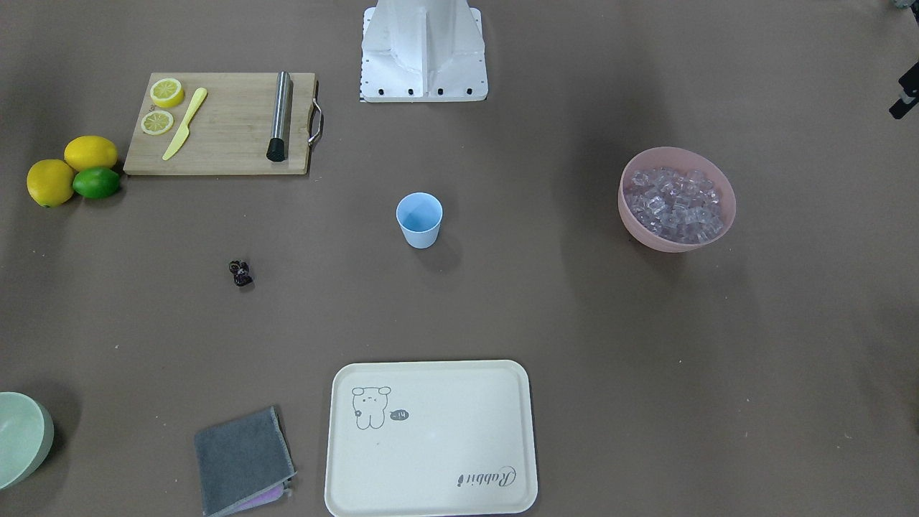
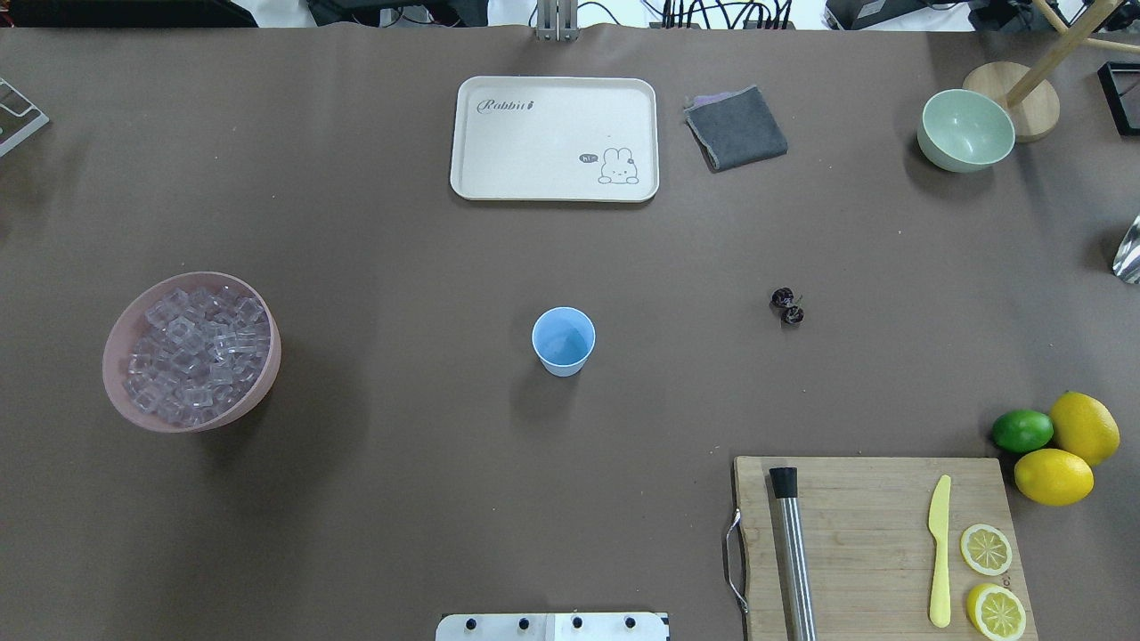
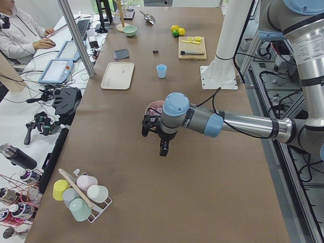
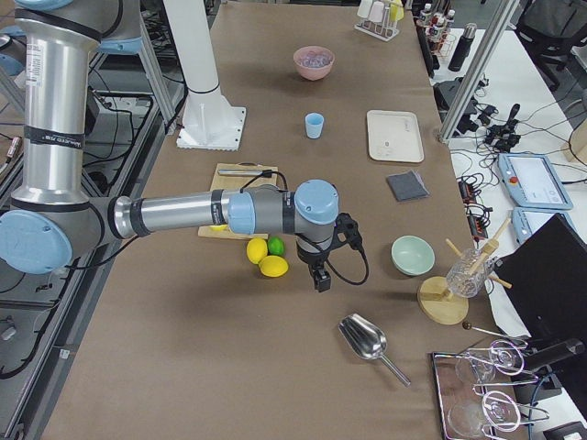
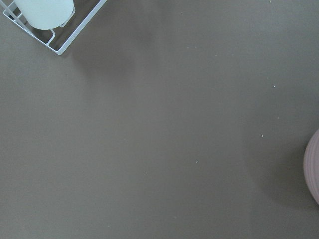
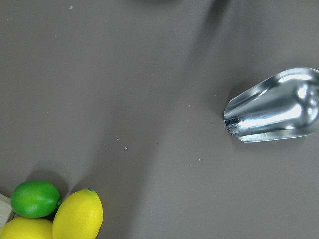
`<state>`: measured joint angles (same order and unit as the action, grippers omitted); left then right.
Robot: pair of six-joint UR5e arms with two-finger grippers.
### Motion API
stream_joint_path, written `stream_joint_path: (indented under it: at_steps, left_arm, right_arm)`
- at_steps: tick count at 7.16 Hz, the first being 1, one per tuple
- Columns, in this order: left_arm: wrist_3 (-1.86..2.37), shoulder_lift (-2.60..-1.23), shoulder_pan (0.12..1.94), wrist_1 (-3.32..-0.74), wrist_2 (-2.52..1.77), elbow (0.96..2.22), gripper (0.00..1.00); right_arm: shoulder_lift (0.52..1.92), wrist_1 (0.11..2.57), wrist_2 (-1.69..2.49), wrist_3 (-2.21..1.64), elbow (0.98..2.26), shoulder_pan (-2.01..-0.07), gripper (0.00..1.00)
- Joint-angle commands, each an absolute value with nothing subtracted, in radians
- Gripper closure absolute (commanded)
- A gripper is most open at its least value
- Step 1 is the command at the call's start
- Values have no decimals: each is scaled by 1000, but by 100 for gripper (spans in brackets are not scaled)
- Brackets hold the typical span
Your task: Put ice and cherries in cup
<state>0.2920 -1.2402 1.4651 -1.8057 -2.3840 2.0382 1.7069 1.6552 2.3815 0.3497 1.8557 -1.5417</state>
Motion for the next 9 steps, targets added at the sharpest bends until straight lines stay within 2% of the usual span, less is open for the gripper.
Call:
stream_joint_path:
  at_steps: [1, 6, 8, 9]
  left_arm:
    - [330, -1243, 1419, -1976, -2382, 2045, 3]
    - [371, -1273, 1217, -2125, -2296, 2057, 3]
    - [389, -1345, 1134, -2125, -2277, 2057, 8]
    - [370, -1373, 1071, -2126, -2197, 2056, 19]
  right_arm:
    - [1706, 1654, 2381, 354, 1856, -1542, 0]
    - [1712, 1654, 2370, 362, 1855, -1528, 0]
    - [1712, 1638, 2368, 367, 1849, -1526, 0]
    - [1715, 1637, 2372, 370, 1848, -1526, 0]
